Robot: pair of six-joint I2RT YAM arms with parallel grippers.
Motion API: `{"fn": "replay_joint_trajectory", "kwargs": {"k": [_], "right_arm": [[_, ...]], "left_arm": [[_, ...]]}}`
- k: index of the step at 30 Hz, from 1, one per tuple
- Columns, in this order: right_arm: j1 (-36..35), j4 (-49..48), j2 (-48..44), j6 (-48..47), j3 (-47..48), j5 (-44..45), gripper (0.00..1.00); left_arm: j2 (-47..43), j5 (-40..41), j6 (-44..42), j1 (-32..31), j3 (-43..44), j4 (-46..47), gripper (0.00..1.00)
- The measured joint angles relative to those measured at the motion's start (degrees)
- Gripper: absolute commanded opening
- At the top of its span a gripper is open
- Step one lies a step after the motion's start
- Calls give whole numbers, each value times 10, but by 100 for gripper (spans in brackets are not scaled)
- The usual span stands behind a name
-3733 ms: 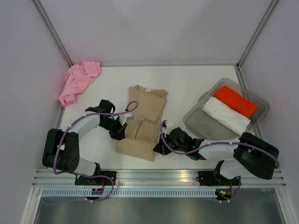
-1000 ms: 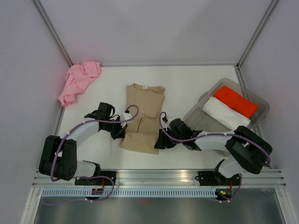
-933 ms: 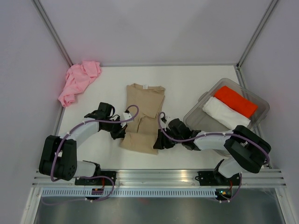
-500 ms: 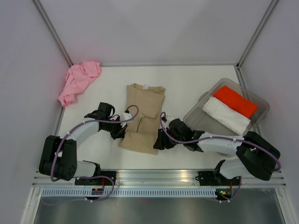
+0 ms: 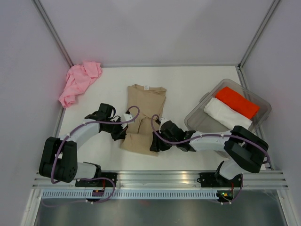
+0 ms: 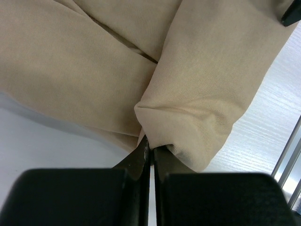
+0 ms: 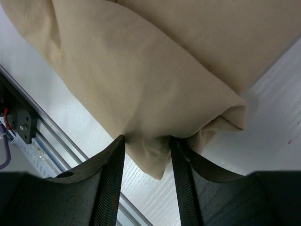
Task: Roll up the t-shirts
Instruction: Roll the tshirt
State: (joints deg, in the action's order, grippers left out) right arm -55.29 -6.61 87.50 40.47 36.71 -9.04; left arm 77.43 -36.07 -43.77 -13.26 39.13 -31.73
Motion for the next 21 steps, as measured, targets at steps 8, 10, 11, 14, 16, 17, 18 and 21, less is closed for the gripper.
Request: {"fn": "replay_joint_trajectory", "kwargs": {"k": [8,10,11,14,16,17,18,21], "right_arm": [[-1,16,6,-5,4,34,47],[0,15,6,-9,4,35,25],[0,13,6,-12,4,34,17],[0,-3,16,-14,4,26,0],[4,-11,19,-11,-1,23,0],[7,-18,17,-10,-7,19,0],[11,-24,13,-10,-14,17,0],[28,-31,-20,-8,-42,11,0]], "left_arm": [[-3,2,0,0,0,-9,2],[-3,2,0,0,0,-10,2],[-3,2,0,0,0,-11,2],[-3,2,0,0,0,-13,2],[-3,2,0,0,2,-19,2],[-3,3,0,1,4,-24,2],[-3,3,0,3,6,-29,2],[-6,8,-2,10,16,-45,2]]}}
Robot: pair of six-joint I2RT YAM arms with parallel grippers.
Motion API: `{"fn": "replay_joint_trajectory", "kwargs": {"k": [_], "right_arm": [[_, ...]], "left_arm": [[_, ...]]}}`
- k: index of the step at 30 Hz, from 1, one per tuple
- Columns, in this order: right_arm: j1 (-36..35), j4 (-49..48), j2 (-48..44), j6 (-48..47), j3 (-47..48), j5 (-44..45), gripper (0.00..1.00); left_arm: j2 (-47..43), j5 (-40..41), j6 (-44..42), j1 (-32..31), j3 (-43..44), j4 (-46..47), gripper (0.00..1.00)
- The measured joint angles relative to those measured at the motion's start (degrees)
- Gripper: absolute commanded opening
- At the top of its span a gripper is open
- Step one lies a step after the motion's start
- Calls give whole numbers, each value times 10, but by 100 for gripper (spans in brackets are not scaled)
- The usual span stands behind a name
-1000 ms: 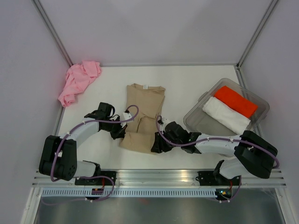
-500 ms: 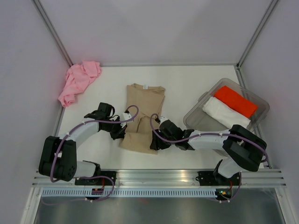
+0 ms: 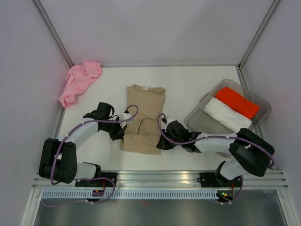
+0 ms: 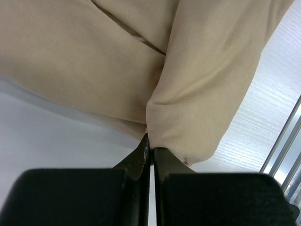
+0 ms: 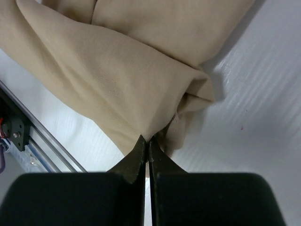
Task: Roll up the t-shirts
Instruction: Roll the tshirt
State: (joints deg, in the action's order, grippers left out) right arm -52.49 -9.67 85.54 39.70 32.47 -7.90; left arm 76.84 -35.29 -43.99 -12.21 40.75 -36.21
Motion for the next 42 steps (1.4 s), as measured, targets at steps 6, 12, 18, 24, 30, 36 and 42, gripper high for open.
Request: {"fn": "replay_joint_trajectory", "kwargs": {"k": [6,12,18,24,30,36,42], "right_arm": [[13,-17,-47,-3,-19,-17,0],[15,-20,-29,-12,-19,-29,0],[37,-39,-25,-14,-26,-34,16],[43,-39,-20,-25,-28,-33,34],[43,46,-60,-47,-8,-12,35],[41,103,-128,-58,25,14,14],[31,68,-96,-47,28,1,1]], "left_arm": [[-5,12,-11,3,7,-18,2],[4,14,-11,5,9,-15,2],[47,23,-10,8,10,8,9],[40,32,-8,11,10,8,39],[-6,39,-27,18,44,-61,41],[-24,62,-54,59,85,-130,30],[-40,38,-35,43,128,-183,22]]}}
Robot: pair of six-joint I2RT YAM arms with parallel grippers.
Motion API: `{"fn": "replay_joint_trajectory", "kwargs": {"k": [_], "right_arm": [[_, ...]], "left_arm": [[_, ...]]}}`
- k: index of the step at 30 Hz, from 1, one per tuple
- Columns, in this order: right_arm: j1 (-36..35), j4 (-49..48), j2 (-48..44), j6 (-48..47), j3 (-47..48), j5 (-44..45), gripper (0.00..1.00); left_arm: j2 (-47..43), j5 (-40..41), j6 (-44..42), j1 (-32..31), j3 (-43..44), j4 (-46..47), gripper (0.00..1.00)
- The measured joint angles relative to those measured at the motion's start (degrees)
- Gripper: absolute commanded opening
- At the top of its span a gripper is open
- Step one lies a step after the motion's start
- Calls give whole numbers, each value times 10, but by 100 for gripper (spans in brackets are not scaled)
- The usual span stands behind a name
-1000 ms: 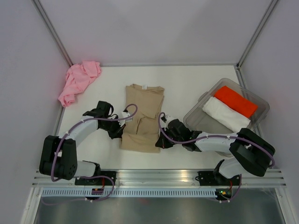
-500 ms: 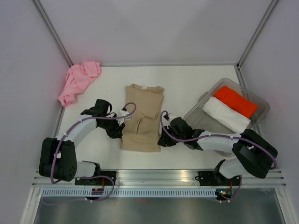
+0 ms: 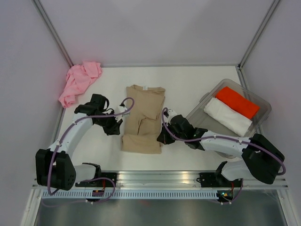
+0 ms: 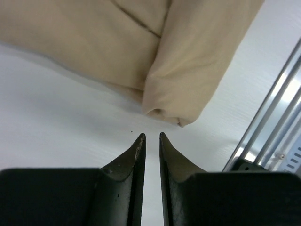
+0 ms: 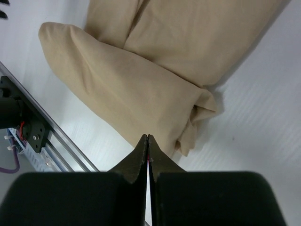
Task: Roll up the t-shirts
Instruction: Roll the tshirt
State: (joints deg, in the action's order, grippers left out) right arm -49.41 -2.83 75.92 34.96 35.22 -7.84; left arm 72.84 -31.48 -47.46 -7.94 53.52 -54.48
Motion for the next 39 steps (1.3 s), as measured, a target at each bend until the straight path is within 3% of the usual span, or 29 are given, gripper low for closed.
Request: {"fn": "replay_joint_trajectory", "kwargs": {"k": [8,24,33,39], "right_arm": [[-2,-79,88,30,0,-15,0],[40,-125,161,54,-1,-36,0],[39,-99,141,42,2,-35,1],[34,-86,136,38,19,-26,1]], "left_arm": [[30,1,71,-116,-62,34,18],[167,54,117,-70,-65,130,16],[51,52,116,-72,-23,58,24],[39,38,123,-130,17,51,35]]}}
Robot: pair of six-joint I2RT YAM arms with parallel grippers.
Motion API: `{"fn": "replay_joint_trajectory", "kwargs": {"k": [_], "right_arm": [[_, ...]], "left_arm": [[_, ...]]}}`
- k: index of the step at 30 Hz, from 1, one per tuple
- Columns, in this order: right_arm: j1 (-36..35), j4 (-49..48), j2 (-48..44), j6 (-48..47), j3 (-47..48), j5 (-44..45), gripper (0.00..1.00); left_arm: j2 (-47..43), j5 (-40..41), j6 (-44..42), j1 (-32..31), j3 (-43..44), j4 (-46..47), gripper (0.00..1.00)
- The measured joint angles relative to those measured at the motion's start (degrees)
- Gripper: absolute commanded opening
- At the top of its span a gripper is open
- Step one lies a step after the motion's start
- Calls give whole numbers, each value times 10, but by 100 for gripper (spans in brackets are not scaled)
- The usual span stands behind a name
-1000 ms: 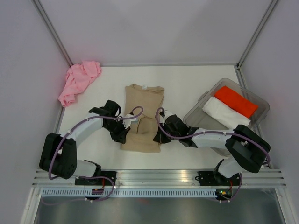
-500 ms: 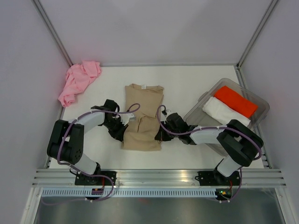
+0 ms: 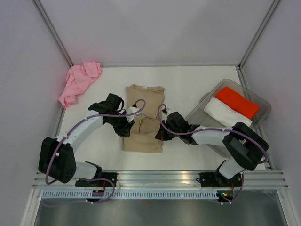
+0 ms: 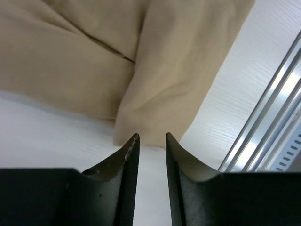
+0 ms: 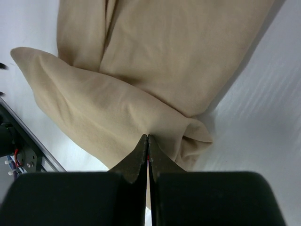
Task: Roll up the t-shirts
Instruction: Roll the tshirt
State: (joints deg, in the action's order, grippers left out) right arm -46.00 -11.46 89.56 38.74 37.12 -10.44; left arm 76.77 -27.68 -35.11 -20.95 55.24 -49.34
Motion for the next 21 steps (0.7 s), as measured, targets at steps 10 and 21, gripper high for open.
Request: {"fn": "replay_joint_trajectory", "kwargs": {"k": [10,21], "right_arm": [[-5,0,1,-1,6,12,3],[-3,-10,30,-15,2,5,6]], "left_arm": [[89,13,23,-10,-54,61,35],[64,20,21,15,-104,112,40]]}}
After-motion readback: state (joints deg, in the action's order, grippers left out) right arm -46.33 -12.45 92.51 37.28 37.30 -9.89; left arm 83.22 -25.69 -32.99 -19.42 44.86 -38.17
